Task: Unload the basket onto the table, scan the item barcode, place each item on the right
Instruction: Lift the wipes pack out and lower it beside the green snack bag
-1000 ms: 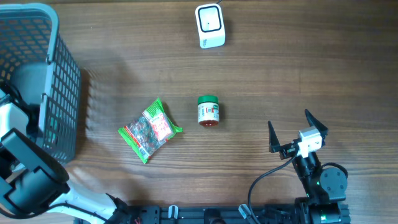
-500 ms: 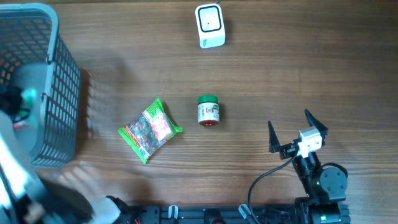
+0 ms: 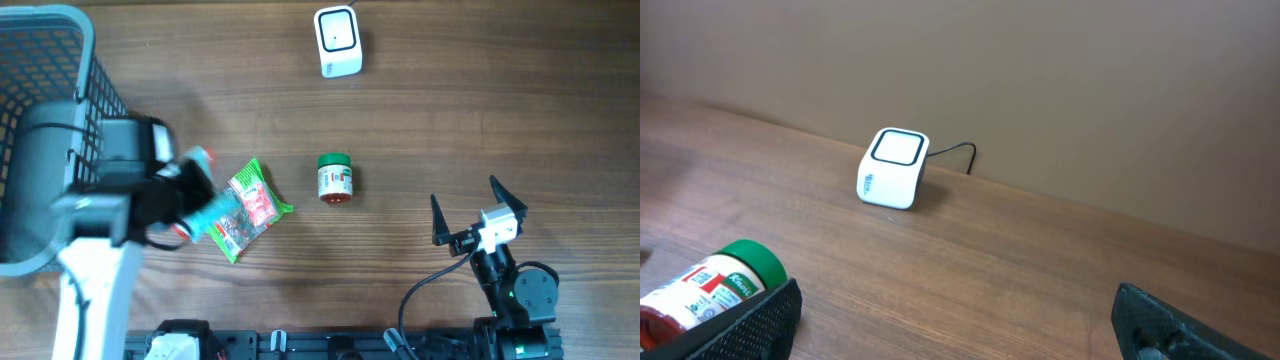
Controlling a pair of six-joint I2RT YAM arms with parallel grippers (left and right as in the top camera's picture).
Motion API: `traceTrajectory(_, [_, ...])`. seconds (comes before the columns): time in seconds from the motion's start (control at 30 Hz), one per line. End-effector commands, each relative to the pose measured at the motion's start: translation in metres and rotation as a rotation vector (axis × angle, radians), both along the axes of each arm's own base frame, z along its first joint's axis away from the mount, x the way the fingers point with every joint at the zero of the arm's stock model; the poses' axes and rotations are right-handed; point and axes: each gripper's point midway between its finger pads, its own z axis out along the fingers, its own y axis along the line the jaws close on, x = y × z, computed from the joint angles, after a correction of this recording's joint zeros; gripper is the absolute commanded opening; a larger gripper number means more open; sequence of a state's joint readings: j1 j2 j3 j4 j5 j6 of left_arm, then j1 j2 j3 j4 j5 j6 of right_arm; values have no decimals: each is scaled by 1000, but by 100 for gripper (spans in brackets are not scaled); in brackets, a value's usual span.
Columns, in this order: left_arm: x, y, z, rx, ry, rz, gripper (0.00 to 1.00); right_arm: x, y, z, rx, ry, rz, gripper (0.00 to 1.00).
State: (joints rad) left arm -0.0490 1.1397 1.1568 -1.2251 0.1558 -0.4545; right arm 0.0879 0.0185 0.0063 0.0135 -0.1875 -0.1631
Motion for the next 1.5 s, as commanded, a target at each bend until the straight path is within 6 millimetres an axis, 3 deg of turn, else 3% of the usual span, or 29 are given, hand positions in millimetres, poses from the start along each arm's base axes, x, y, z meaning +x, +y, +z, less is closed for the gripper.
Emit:
traceTrajectory(0.0, [-14,13,-69,196,174,-62,4,-1,2,0,-14,-6,13,100])
traceTrajectory(0.07, [-12,15,-98,214,232,-29,4,-1,2,0,-14,-6,13,100])
traceTrajectory(0.2, [1,26,-131,265,274,87,4,-1,2,0,-14,-6,13,100])
traceTrajectory(0.37, [14,20,-177,263,314,73,4,-1,2,0,-14,-6,13,100])
traceTrajectory(0.43, [7,3,-187,186,365,33,7,-1,2,0,-13,-6,13,100])
traceTrajectory(0.7, [-10,-44,-184,8,424,-69,9,-1,2,0,-13,-6,13,100])
traceTrajectory(0.8, [-13,-44,-182,8,442,-70,16,-1,2,0,-14,-6,13,100])
traceTrajectory(1.03, [12,-49,-122,10,364,-150,38,-1,2,0,-13,-6,13,100])
traceTrajectory(1.07, [14,-49,-115,9,352,-150,48,-1,2,0,-14,-6,13,100])
traceTrajectory(1.1, [14,-50,-112,7,343,-150,76,-1,2,0,-14,-6,13,100])
traceTrajectory(1.13, [12,-49,-111,8,347,-151,94,-1,2,0,-14,-6,13,100])
traceTrajectory(1.3, [6,-48,-110,17,367,-177,86,-1,2,0,-13,-6,13,100])
traceTrajectory(1.47, [24,-51,-102,11,282,-199,84,-1,2,0,-14,-6,13,100])
